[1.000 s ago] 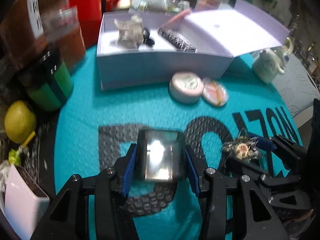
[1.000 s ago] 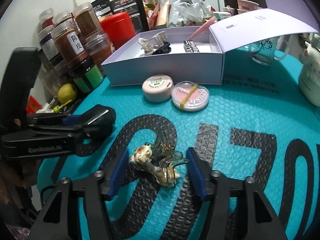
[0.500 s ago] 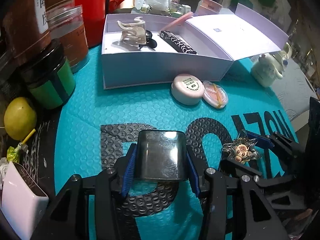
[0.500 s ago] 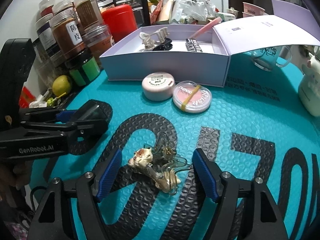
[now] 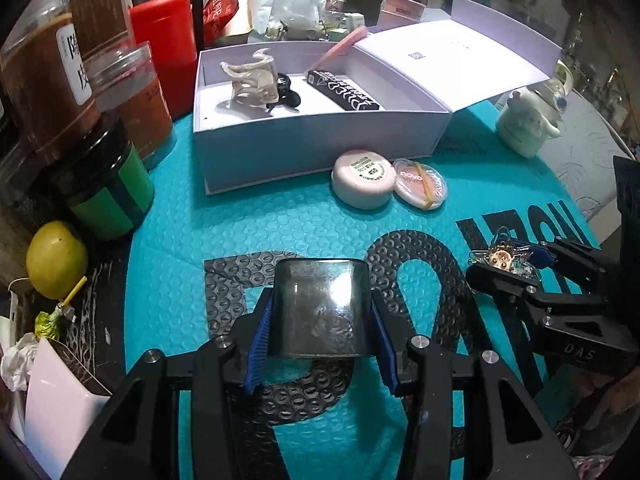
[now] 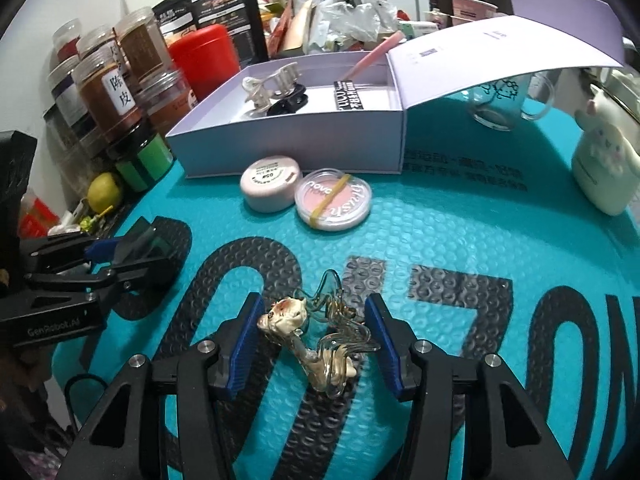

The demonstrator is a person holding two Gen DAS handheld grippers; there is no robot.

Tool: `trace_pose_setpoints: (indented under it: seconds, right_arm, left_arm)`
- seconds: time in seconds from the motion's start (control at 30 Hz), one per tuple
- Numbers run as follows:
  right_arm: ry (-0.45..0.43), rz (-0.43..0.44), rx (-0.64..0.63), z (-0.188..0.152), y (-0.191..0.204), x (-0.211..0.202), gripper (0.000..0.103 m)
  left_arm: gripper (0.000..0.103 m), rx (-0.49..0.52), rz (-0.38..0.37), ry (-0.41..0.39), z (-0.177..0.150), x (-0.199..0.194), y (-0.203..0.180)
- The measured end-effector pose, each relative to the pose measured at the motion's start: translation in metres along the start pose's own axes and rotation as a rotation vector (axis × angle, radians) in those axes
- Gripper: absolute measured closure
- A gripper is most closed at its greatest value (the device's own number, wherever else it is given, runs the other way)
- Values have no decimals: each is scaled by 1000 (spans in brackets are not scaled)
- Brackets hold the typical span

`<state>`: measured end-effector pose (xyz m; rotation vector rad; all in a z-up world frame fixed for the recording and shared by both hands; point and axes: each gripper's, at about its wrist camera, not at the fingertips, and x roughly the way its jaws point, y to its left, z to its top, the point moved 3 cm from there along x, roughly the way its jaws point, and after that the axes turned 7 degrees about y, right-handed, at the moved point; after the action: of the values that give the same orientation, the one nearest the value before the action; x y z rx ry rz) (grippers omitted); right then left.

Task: Organize rigid objects
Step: 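Lift the dark case with the left gripper while right gripper lifts gold clip, then carry the dark case and gold clip with both grippers toward the lavender box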

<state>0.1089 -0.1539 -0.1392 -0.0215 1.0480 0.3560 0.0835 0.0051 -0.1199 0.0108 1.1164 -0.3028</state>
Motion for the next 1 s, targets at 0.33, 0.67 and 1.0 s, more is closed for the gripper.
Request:
trace_pose_setpoints:
  seconds: [0.33,0.67,1.0]
  right_arm:
    - [-27,20,-8,-4,3,-16,51]
    - [-58,29,-25,-13,6,-37,51]
    - [-69,32,-45,-16,11,-49,51]
  left_arm:
    - [58,-2,-4,-24,-2,-10,-10]
    - [58,-33,0,-74,-11,-30,-20]
    - [58,-29,5,-92,-12,-40,-30]
